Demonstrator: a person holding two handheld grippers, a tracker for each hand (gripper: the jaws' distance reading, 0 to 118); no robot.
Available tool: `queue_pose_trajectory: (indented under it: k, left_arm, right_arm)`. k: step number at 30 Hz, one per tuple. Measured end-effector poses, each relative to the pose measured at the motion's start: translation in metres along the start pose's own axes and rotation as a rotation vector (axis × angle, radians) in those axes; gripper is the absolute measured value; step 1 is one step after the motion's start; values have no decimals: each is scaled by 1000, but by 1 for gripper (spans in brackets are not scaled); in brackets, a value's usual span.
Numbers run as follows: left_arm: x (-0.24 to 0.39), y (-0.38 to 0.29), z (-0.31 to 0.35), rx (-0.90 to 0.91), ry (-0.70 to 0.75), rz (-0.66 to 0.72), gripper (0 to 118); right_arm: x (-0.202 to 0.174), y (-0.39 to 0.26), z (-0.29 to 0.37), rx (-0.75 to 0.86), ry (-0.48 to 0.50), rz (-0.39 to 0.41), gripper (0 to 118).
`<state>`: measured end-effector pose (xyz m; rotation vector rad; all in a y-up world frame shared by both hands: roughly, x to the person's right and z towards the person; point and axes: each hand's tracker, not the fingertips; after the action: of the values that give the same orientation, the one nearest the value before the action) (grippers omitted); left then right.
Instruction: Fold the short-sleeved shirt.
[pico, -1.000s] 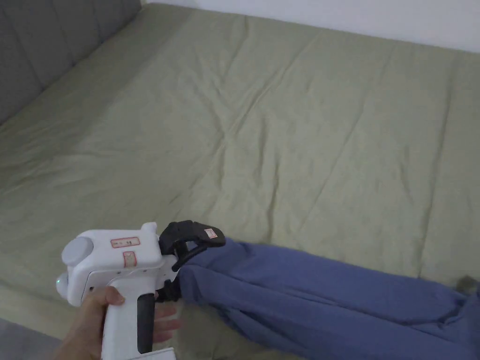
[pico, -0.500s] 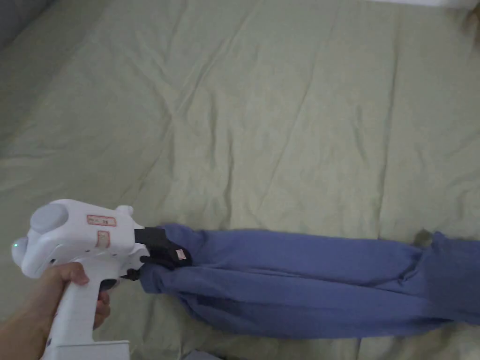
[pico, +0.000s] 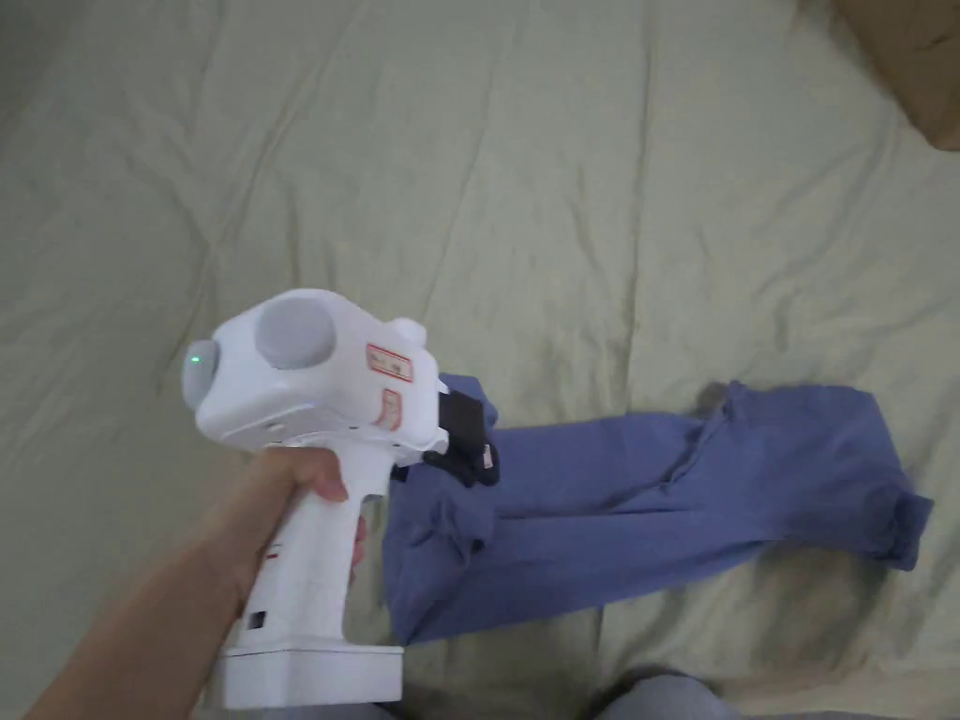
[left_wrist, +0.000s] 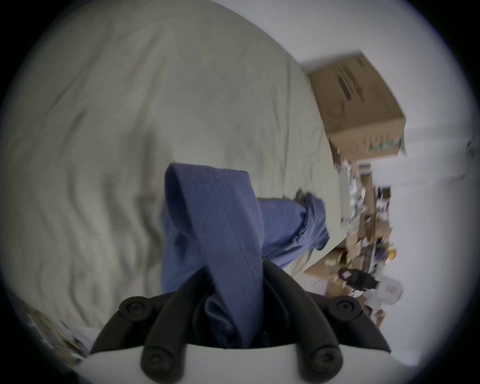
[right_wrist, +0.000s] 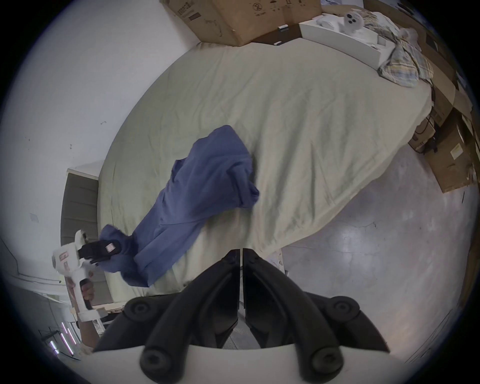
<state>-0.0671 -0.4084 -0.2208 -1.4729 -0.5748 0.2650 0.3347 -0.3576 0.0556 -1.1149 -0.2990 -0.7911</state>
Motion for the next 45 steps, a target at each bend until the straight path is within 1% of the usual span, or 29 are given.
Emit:
queue_pose_trajectory:
  k: [3, 5, 7, 8, 9, 10, 11, 12, 13, 15, 16, 18, 19, 20, 21, 22, 23, 25, 26, 27, 29, 30, 34, 42, 45]
  left_arm:
    - [16, 2, -53, -90, 86, -19, 9]
    - [18, 1, -75, -108, 112, -29, 9]
    - [18, 0, -78, -94, 117, -33, 11]
    - [16, 2, -74, -94, 109, -41, 20]
    - [17, 4, -69, -88, 22, -12, 48]
    - [14, 4, -61, -81, -75, 32, 81]
    - [13, 4, -52, -46, -104, 66, 110]
    - [15, 2, -41, -15, -131, 74, 117]
    - [19, 3, -20, 84, -160, 65, 110]
    - [20, -1, 11, 205, -133, 11, 112]
    - [20, -5, 27, 240, -134, 15, 113]
    - [22, -11, 55, 358, -27, -37, 115]
    - [19, -16, 65, 418, 43, -61, 114]
    - [16, -22, 73, 452, 107, -73, 106]
    - [16, -24, 81, 468, 165, -83, 71]
    - [12, -32, 82, 490, 235, -71, 22]
    - [7, -40, 79, 504, 268, -40, 0]
    - [0, -49, 68, 494, 331, 16, 0]
    - [-3, -53, 56, 432, 336, -16, 0]
    - [-4, -59, 45, 415, 333, -47, 0]
    - [2, -65, 17, 385, 415, -94, 0]
    - [5, -68, 6, 369, 421, -108, 0]
    - [24, -72, -29, 320, 331, -102, 0]
    - [74, -67, -67, 254, 284, -208, 0]
    - [93, -71, -84, 223, 295, -273, 0]
  right_arm:
    - [19, -3, 12, 21, -6, -21, 2]
    - [34, -2, 22, 41, -14, -44, 2]
    - [44, -1, 27, 56, -27, -61, 2]
    - [49, 1, 28, 62, -33, -67, 2]
    - [53, 3, 28, 63, -36, -71, 2]
    - [55, 5, 26, 65, -38, -76, 2]
    - [56, 6, 25, 66, -38, -80, 2]
    - [56, 6, 24, 68, -35, -82, 2]
    - [54, 5, 24, 74, -24, -75, 2]
    - [50, 3, 24, 79, 8, -58, 2]
    - [48, 2, 23, 76, 23, -54, 2]
    - [43, -2, 22, 69, 43, -41, 2]
    - [42, -3, 22, 68, 48, -32, 2]
    - [41, -5, 21, 67, 52, -24, 2]
    - [41, -6, 21, 68, 55, -21, 2]
    - [40, -9, 22, 70, 59, -17, 2]
    - [41, -11, 22, 72, 63, -19, 2]
    - [43, -14, 23, 72, 70, -22, 2]
    - [43, -17, 24, 72, 70, -23, 2]
    - [44, -19, 24, 71, 69, -23, 2]
    - [46, -23, 25, 69, 63, -24, 2]
    - [48, -24, 26, 69, 61, -27, 2]
    - [56, -29, 35, 77, 60, -42, 2]
    - [82, -27, 44, 100, 29, -89, 2]
    - [89, -27, 43, 98, 29, -102, 2]
